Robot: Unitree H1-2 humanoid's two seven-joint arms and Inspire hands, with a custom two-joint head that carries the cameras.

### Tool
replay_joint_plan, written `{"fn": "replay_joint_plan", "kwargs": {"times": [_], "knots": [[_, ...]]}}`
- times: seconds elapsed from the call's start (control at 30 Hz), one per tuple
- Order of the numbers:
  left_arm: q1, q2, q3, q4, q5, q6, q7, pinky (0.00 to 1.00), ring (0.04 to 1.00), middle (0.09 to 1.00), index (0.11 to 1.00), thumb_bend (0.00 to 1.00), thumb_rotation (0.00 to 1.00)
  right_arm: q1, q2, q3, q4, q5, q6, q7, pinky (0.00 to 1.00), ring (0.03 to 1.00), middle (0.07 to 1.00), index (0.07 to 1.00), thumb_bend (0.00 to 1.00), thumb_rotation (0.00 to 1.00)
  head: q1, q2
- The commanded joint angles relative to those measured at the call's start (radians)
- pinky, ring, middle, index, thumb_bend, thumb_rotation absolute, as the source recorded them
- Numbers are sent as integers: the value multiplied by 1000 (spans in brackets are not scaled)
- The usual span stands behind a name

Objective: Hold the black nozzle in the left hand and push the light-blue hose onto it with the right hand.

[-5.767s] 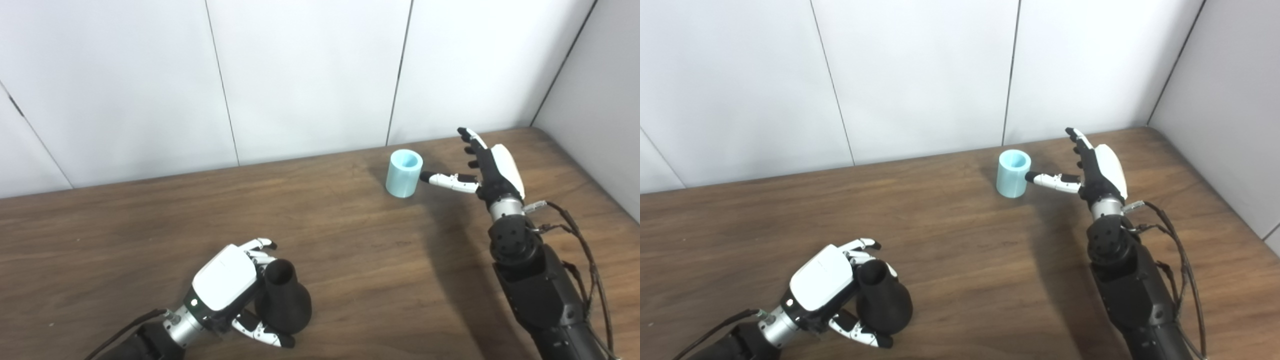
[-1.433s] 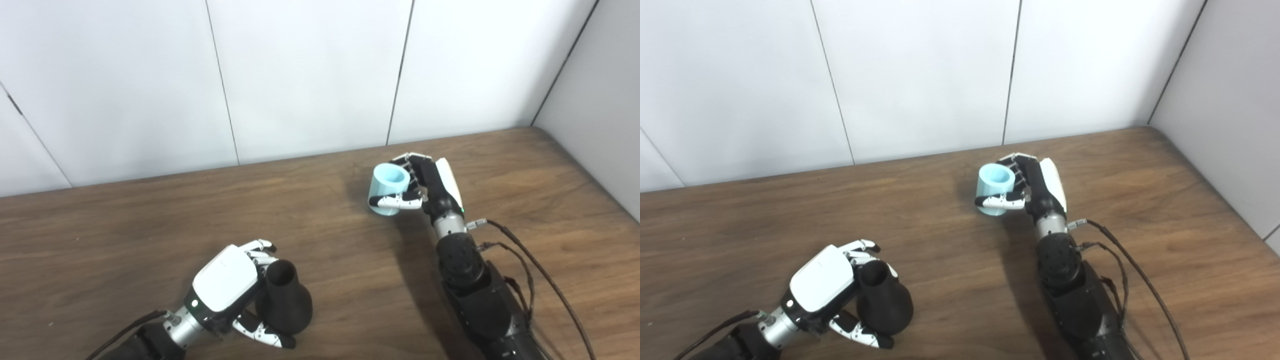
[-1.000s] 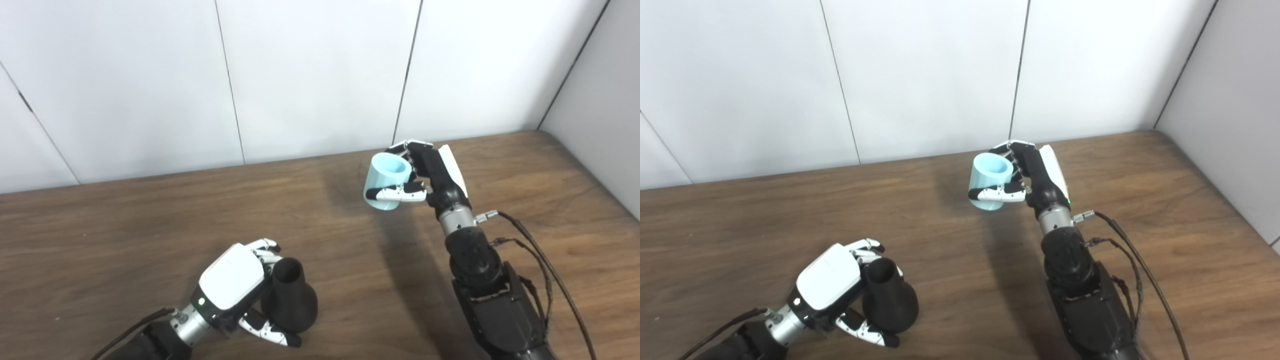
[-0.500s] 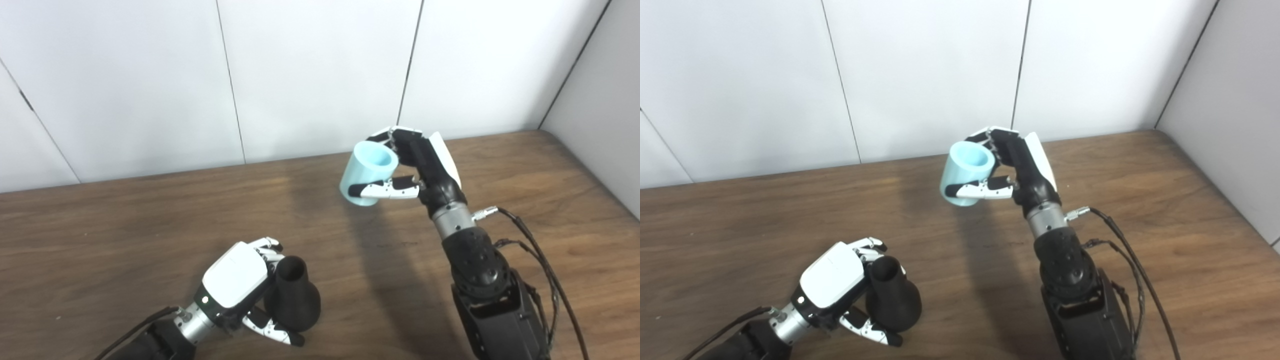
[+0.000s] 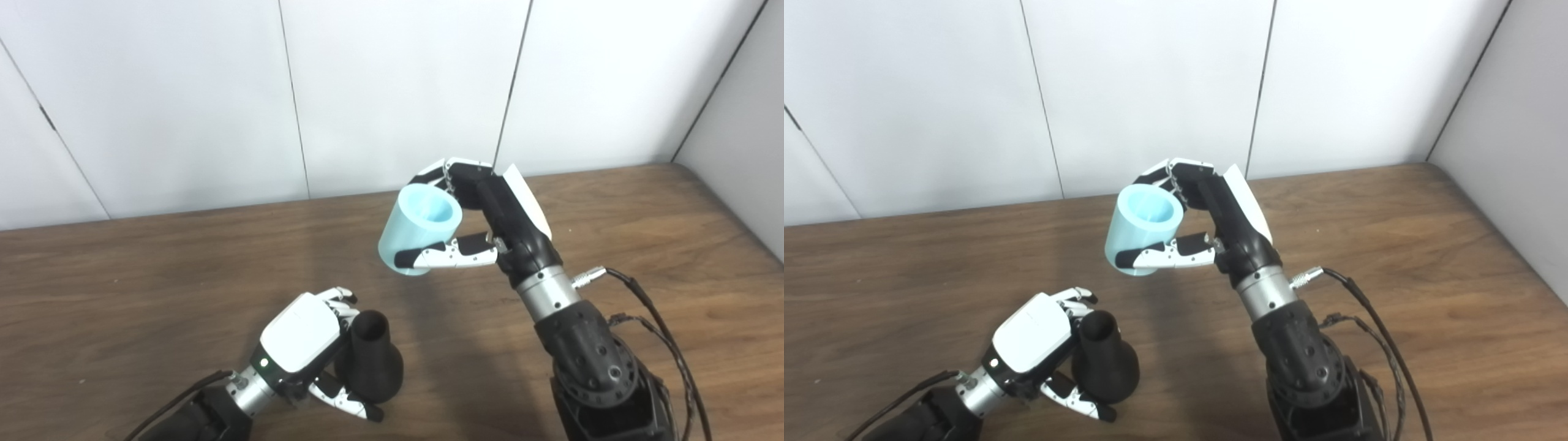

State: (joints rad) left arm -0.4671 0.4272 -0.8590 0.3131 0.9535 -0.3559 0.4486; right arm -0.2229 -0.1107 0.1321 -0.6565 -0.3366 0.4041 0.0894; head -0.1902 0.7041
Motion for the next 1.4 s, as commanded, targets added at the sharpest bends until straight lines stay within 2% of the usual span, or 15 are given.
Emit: {"fn": "replay_joint_plan", "kwargs": {"times": [0.0,0.1,0.17,0.33,0.47,0.7,0.83,0.93,0.97,1.23,1.37], "knots": [[152,-44,-125,87,87,21,-233,720,485,453,516,518,0,-27,10,8,-88,-6,-3,19,254,314,424,524,521,0,4,8],[148,-49,-128,96,89,26,-237,731,487,456,514,517,0,-21,14,13,-108,6,12,37,223,287,417,524,520,0,12,23],[145,-51,-131,92,89,29,-248,736,491,456,515,517,0,-20,12,13,-119,22,25,55,244,305,425,525,520,0,21,47],[138,-55,-133,90,75,29,-265,726,472,445,522,516,0,-19,10,14,-133,14,35,83,231,297,432,521,521,0,32,72],[134,-50,-134,63,68,43,-307,735,487,438,527,516,0,-22,7,4,-139,23,48,98,242,307,437,520,521,0,36,79],[129,-53,-137,75,57,42,-305,738,491,445,524,516,0,-14,-12,-2,-143,24,36,124,265,331,441,521,521,0,39,83],[129,-56,-139,77,63,49,-309,750,498,448,524,516,0,1,-41,17,-136,-29,-5,124,265,334,443,514,523,0,54,81],[130,-58,-138,84,60,44,-302,754,496,449,523,516,0,15,-66,30,-117,-54,-58,116,156,218,412,522,519,0,53,79],[131,-59,-138,89,61,42,-297,754,491,449,521,516,0,19,-74,34,-111,-60,-77,113,146,208,408,522,518,0,54,79],[134,-61,-139,86,61,47,-302,756,484,447,521,515,0,29,-100,57,-95,-95,-152,102,123,192,395,519,518,0,57,79],[135,-64,-139,88,60,46,-298,750,489,449,521,514,0,31,-105,66,-92,-113,-176,109,179,258,420,522,521,0,56,76]]}}
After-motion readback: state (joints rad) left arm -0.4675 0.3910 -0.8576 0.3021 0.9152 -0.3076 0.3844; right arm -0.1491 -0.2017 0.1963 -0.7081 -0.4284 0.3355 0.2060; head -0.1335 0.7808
